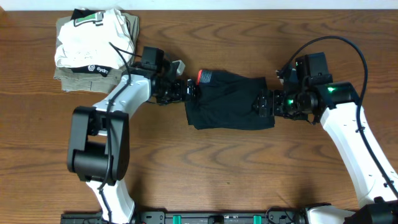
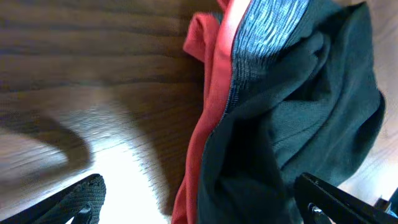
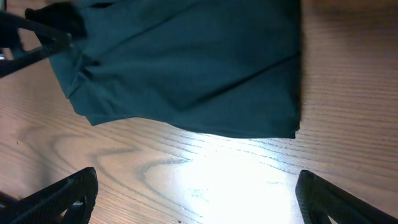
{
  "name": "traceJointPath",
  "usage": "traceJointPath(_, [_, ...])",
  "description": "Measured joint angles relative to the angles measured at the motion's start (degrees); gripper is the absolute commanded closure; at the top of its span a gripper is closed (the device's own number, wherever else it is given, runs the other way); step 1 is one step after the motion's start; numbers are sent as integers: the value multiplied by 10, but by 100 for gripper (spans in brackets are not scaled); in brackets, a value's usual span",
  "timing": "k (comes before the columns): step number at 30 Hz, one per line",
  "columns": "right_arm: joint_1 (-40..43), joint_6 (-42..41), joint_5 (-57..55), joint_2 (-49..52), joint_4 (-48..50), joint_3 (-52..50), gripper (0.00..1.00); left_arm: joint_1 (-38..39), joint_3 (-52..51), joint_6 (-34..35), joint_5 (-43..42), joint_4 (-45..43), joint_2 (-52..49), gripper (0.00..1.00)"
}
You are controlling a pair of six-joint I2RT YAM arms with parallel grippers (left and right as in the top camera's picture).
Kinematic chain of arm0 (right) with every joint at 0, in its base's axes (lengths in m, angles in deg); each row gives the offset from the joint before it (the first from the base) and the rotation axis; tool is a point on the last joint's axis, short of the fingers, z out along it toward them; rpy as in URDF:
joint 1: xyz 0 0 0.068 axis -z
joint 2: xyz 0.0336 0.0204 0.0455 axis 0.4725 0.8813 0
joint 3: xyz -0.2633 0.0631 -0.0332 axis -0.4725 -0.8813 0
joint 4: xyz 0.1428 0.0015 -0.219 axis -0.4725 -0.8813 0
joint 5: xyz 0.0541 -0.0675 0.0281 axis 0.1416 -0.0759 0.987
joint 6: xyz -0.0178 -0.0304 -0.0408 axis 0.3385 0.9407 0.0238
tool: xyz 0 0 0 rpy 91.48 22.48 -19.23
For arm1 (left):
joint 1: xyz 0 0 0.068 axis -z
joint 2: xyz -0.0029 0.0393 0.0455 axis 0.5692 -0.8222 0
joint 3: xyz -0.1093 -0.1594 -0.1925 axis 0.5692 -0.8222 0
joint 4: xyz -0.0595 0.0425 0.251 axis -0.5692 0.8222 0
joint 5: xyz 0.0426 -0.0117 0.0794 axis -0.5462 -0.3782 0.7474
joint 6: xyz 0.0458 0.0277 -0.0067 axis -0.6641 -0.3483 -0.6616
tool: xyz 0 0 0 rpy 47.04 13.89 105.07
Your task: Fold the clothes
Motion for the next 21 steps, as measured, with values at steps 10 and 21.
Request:
traceJointPath(10, [0, -4, 0, 0, 0, 0, 1, 53, 0, 9, -17, -36, -22, 2])
traceJointPath(21, [0, -6, 0, 0, -3, 0, 1, 87, 0, 17, -17, -43, -36, 78])
